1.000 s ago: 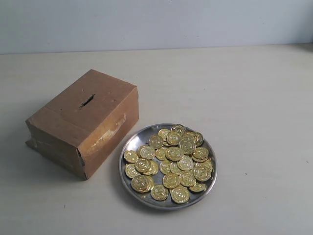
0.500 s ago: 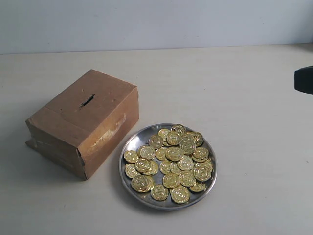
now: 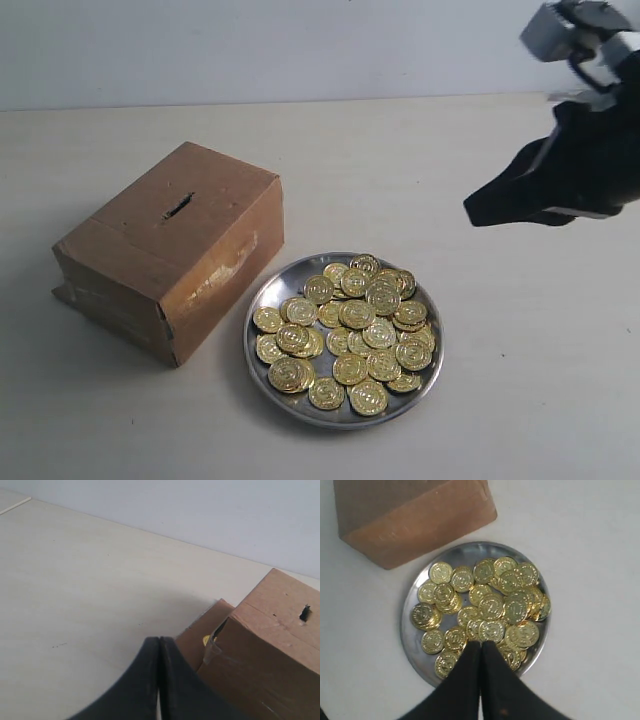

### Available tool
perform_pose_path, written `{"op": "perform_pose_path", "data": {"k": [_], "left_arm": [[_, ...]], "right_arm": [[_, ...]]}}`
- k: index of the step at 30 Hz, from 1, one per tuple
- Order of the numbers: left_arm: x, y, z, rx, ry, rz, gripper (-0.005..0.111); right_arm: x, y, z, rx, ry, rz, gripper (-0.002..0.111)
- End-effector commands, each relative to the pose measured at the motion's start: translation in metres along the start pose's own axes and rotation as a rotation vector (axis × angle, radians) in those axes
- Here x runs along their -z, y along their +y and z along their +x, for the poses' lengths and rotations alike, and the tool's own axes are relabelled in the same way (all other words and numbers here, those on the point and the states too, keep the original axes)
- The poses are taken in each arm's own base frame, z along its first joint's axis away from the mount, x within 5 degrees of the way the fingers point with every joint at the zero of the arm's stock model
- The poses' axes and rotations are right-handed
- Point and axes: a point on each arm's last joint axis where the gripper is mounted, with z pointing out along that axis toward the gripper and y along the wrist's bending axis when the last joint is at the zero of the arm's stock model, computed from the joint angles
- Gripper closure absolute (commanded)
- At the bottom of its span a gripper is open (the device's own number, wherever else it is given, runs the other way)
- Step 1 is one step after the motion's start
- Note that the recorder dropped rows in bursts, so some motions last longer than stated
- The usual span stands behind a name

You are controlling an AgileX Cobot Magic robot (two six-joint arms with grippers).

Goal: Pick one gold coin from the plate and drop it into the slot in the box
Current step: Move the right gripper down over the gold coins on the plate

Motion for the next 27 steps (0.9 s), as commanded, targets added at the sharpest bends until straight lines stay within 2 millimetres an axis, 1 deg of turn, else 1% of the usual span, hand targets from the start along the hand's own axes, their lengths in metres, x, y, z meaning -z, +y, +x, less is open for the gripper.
{"op": "perform_pose_path", "data": {"k": [1, 6, 10, 14, 19, 23, 25, 27], "left_arm": [[0.000, -0.001, -0.001, 0.012, -0.012, 0.013, 0.107], [0.000, -0.001, -0.001, 0.012, -0.012, 0.013, 0.107], [0.000, -0.001, -0.001, 0.012, -0.012, 0.013, 0.107], [0.000, -0.001, -0.001, 0.012, -0.012, 0.013, 0.107], [0.000, -0.001, -0.001, 0.012, -0.012, 0.013, 0.107], [0.000, -0.001, -0.001, 0.012, -0.012, 0.013, 0.107], [0.000, -0.001, -0.001, 0.012, -0.012, 0.013, 0.107], [0.000, -0.001, -0.001, 0.012, -0.012, 0.013, 0.107]], "right_arm": [[-0.033, -0.006, -0.009, 0.103, 0.063, 0.045, 0.108], [-0.069, -0.006, -0.015, 0.219, 0.117, 0.076, 0.108], [-0.090, -0.001, -0.017, 0.302, 0.135, 0.067, 0.108], [-0.104, 0.001, -0.017, 0.343, 0.136, 0.082, 0.108], [-0.114, -0.005, -0.015, 0.342, 0.139, 0.110, 0.108], [-0.124, -0.001, -0.012, 0.349, 0.163, 0.093, 0.108], [-0.132, 0.004, -0.008, 0.417, 0.189, 0.072, 0.107], [-0.141, 0.008, -0.004, 0.496, 0.217, 0.048, 0.103]]}}
